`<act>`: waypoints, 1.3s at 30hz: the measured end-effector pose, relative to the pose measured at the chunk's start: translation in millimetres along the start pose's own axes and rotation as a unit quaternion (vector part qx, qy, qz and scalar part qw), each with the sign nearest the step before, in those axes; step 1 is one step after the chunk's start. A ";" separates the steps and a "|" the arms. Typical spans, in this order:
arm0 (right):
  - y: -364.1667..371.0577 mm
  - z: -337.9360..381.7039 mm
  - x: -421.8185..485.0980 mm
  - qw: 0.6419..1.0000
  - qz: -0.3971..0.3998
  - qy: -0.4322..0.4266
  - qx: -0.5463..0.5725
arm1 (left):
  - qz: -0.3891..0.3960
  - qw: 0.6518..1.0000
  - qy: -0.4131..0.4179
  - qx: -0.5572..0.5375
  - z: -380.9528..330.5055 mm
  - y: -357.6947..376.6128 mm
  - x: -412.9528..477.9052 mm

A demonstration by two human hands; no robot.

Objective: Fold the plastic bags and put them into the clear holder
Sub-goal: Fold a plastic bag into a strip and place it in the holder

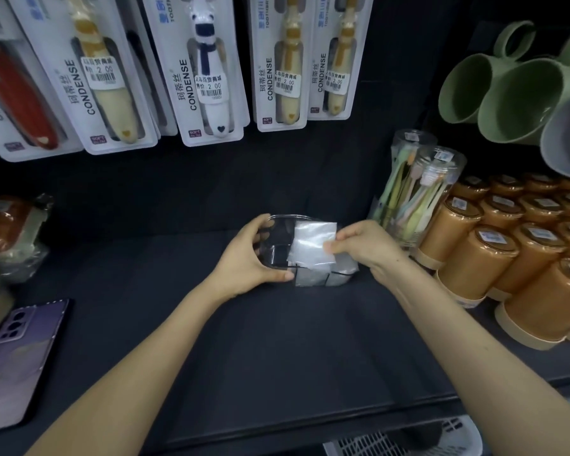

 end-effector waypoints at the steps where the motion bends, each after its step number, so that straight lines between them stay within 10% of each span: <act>1: 3.3 -1.8 -1.3 0.999 -0.014 -0.015 -0.044 | -0.005 1.000 0.003 0.001 0.4 -1.7 -6.4; 9: 34.7 -4.2 -44.1 0.918 -0.162 -0.237 -0.275 | -0.034 0.999 0.016 0.016 1.4 -9.4 -59.1; 20: 42.9 -5.4 -79.1 0.820 -0.123 -0.400 -0.391 | -0.029 0.998 0.027 0.038 -5.7 -13.5 -93.2; 29: 57.4 -12.1 -64.2 0.840 -0.016 -0.257 -0.477 | -0.036 0.998 0.027 0.044 -7.2 -11.3 -100.3; 39: 37.5 -3.4 -69.6 0.862 -0.057 -0.308 -0.398 | -0.016 0.999 0.037 0.036 -9.7 -10.9 -97.5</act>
Point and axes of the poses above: each hand's wrist, its own x-axis towards the middle knuckle, its own y-axis out of the palm, z = x × y, the point moved 5 cm from there along x, towards the middle knuckle, and after that the axes turned 13 degrees about x, right-handed, at the moved point
